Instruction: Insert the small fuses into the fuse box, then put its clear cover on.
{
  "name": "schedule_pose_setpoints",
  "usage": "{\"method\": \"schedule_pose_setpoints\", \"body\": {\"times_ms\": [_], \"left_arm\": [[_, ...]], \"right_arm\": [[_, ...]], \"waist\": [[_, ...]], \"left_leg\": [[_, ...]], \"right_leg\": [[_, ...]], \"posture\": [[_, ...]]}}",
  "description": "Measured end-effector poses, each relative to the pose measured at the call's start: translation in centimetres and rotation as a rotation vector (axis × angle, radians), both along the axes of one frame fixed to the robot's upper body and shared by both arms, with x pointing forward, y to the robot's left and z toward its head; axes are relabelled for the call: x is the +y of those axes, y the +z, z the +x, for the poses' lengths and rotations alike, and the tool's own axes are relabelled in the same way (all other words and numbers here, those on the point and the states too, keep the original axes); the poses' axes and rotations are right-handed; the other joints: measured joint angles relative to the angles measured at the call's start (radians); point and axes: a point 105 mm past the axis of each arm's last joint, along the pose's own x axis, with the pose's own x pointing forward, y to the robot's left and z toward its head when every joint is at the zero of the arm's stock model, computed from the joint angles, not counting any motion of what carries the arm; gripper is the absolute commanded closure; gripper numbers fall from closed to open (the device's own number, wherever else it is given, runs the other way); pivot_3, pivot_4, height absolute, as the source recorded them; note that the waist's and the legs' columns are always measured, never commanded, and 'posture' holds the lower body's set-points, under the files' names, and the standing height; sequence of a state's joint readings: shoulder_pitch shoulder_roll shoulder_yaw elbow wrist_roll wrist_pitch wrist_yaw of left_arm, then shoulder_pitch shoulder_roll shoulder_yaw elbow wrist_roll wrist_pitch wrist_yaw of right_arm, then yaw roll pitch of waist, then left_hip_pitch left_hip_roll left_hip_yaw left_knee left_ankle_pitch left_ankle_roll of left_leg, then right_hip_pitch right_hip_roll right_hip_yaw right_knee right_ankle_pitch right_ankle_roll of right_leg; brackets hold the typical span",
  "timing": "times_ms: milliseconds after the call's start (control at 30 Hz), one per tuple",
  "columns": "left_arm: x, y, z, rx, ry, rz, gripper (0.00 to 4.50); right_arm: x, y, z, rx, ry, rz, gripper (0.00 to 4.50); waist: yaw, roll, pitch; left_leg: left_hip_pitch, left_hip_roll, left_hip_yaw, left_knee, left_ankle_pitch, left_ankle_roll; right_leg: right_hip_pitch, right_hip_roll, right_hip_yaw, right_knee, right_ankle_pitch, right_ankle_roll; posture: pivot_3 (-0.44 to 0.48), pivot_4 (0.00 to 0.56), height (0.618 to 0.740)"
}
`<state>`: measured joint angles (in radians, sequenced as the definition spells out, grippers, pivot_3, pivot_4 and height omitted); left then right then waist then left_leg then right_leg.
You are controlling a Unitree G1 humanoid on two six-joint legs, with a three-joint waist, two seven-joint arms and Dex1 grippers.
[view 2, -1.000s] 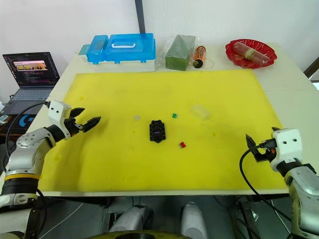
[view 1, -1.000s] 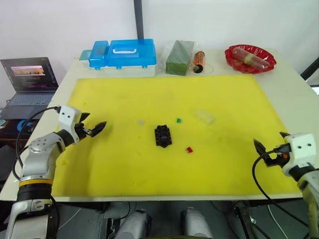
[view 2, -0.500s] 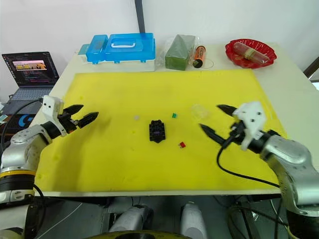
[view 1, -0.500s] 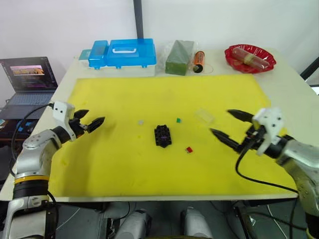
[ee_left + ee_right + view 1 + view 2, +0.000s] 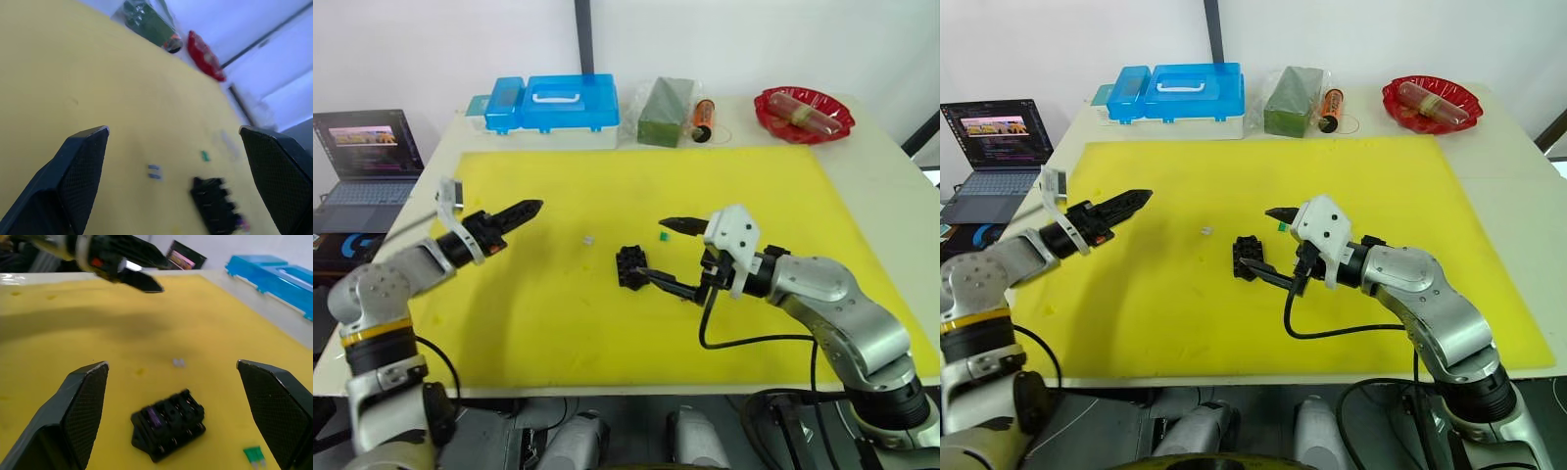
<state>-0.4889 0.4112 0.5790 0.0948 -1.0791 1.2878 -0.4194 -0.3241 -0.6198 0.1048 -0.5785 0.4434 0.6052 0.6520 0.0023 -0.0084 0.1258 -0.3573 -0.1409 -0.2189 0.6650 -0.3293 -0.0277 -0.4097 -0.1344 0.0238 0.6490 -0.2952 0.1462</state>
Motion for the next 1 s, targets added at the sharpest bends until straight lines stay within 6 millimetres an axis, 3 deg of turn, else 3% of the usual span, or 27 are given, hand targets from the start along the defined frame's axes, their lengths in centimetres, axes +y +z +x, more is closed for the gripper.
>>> {"method": "schedule_pose_setpoints", "body": {"times_ms": [133, 233, 367, 533, 1000], "left_arm": [[-3.6, -1.4, -1.2, 0.157, -0.104, -0.256, 0.00], [-3.7, -1.4, -0.9, 0.220, -0.065, -0.311, 0.00], [-3.8, -3.4, -1.0, 0.364, -0.023, -0.342, 0.00], [-3.4, -4.2, -0.6, 0.454, 0.009, -0.365, 0.00], [-4.9, -4.0, 2.0, 0.512, 0.009, -0.364, 0.00]], "right_arm": [[0.8, 0.5, 0.4, -0.011, -0.020, 0.046, 0.04], [0.9, 0.4, 0.6, -0.006, -0.032, 0.045, 0.04], [1.0, 0.3, 0.6, 0.003, -0.033, 0.044, 0.04], [0.7, 0.4, 0.8, 0.000, -0.052, 0.043, 0.04], [0.3, 0.6, 1.1, -0.006, -0.087, 0.050, 0.04]], "waist": [[0.000, -0.004, 0.001], [0.002, -0.004, 0.001], [0.005, -0.004, 0.001], [0.008, -0.004, 0.001], [0.013, -0.004, 0.001]], "left_leg": [[0.000, 0.001, 0.000, 0.001, 0.000, 0.000], [0.000, 0.000, 0.001, 0.001, 0.000, 0.000], [0.001, 0.000, 0.001, 0.001, 0.000, 0.000], [0.001, 0.000, 0.002, 0.001, 0.000, 0.000], [0.001, -0.001, 0.002, 0.002, 0.000, 0.000]], "right_leg": [[0.000, 0.000, 0.000, 0.001, 0.000, 0.000], [0.000, 0.000, 0.001, 0.001, 0.000, 0.000], [0.000, 0.000, 0.001, 0.001, 0.000, 0.000], [0.000, 0.000, 0.002, 0.001, 0.000, 0.000], [0.000, -0.001, 0.002, 0.002, 0.000, 0.000]], "posture": [[0.000, 0.150, 0.740], [0.000, 0.150, 0.740], [0.000, 0.150, 0.740], [0.000, 0.150, 0.740], [0.000, 0.150, 0.740]]}}
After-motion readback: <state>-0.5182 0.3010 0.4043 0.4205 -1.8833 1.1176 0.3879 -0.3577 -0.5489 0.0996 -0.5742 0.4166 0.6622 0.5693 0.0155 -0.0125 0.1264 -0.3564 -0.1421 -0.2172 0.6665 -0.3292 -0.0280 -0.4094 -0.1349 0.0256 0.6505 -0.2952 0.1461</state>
